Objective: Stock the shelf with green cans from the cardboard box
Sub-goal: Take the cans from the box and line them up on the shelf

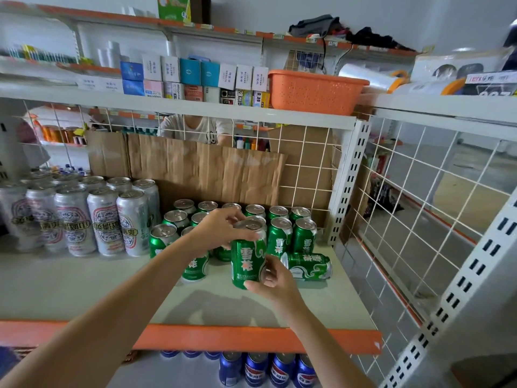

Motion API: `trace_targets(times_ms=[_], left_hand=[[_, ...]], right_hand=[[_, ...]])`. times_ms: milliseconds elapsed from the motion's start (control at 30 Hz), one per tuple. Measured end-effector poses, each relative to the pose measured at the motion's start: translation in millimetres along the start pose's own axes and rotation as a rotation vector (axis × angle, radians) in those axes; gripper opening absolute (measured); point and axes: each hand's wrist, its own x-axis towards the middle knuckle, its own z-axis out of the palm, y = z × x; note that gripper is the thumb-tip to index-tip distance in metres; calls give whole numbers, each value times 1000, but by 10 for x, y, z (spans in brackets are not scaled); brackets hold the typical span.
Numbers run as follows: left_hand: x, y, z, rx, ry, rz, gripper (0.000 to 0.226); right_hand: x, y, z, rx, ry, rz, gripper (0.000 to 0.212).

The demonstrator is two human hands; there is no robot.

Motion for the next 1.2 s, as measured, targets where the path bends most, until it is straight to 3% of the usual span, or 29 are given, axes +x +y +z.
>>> trace_targets(times_ms=[167,400,500,700,833,933,1033,1133,1200], left_hand=[[75,-170,-43,251,53,86,46],[173,-444,-38,365,49,80,45],[201,-531,-6,394,46,75,45],[268,-618,7,500,47,79,46],[348,-623,-27,652,2,98,42],[388,-572,-78,695,-66,116,49],[427,-485,-172,666,-174,146,63],[483,-399,-209,754,-294,189,66],[506,-331,-179,872,-369,224,61]], right_hand=[[-82,129,-61,-352,-57,39,72],[-130,320,-118,-850,-165,-51,66],[-114,367,-115,-973,-235,-30,82],[-56,461,-122,-1031,-225,-9,62],[-62,425,-117,-1017,-259,42,106],[-77,410,-110,-996,-250,41,115],[-73,415,-112,-995,-256,48,106],[-57,437,-114,-1015,-248,38,68],[-57,434,-119,-1023,-254,46,76]])
